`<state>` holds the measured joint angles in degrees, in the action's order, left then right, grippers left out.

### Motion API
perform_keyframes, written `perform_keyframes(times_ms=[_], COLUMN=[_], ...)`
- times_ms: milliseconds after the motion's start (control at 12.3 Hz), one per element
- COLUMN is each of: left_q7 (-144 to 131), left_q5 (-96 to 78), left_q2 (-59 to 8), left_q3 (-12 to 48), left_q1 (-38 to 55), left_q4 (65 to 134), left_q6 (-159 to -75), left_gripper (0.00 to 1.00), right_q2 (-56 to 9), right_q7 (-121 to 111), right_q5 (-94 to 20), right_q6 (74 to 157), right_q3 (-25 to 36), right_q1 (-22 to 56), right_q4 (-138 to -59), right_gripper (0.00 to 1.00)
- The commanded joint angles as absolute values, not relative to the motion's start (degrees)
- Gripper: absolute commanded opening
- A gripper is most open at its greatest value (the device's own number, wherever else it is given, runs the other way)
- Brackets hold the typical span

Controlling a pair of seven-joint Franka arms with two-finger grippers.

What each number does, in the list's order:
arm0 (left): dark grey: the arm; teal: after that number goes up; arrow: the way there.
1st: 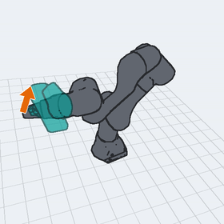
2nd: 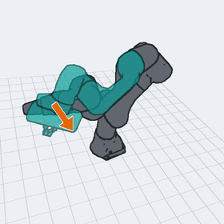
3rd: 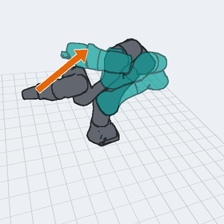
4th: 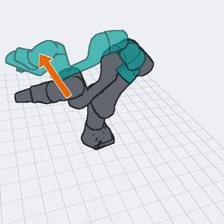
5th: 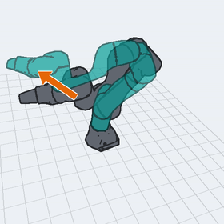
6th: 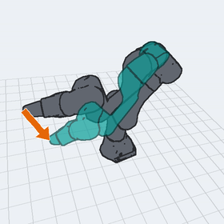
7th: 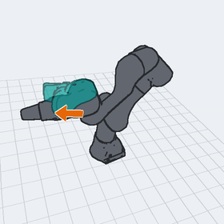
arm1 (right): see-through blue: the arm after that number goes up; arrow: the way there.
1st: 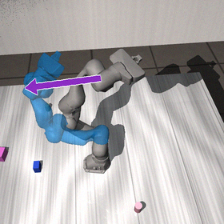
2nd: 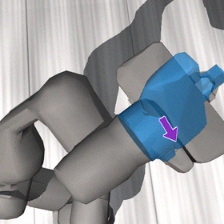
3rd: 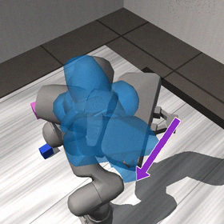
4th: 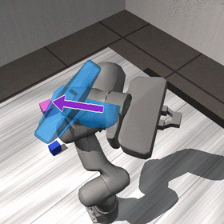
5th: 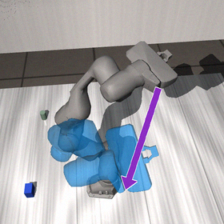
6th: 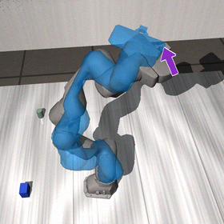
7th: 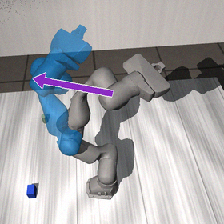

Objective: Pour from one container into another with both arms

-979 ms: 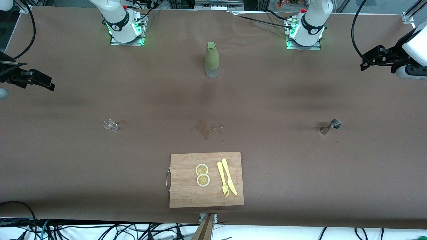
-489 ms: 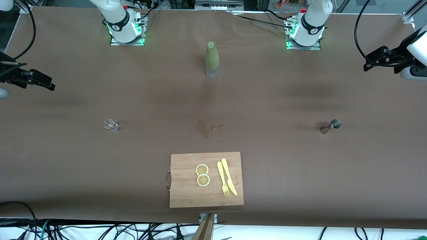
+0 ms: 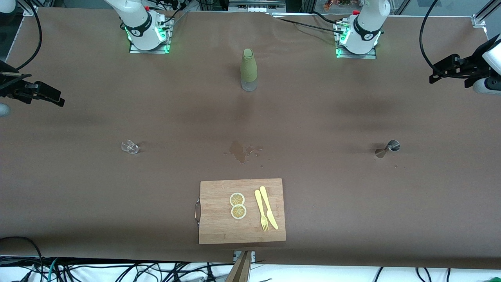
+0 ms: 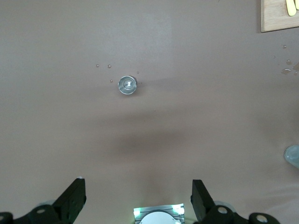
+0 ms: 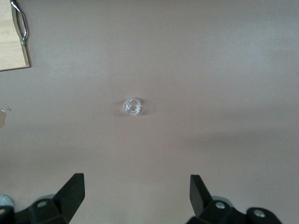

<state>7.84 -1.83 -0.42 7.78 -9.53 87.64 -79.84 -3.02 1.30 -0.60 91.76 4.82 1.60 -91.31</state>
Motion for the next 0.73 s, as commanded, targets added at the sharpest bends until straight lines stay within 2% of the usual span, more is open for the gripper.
perform_keyframes(times_ms=[0, 653], left_q7=[16.92, 45.06], left_q5=[-5.87, -17.92], left_q2=[-0.18, -2.19], left_q3=[8.44, 8.44], left_q1=[-14.04, -25.21], left_q4=[90.69, 97.11], left_q6=[-83.31, -87.45], left_gripper=[1.00, 1.00], right_q2=[-2.81, -2.81], right_q7=[0.70, 0.70], right_q5=[-0.62, -0.62], right_q6=[91.14, 91.14], right_q3=[4.83, 4.83], right_q1=[1.49, 1.49], right_q4=[-90.97, -90.97], right_gripper=[1.00, 1.00])
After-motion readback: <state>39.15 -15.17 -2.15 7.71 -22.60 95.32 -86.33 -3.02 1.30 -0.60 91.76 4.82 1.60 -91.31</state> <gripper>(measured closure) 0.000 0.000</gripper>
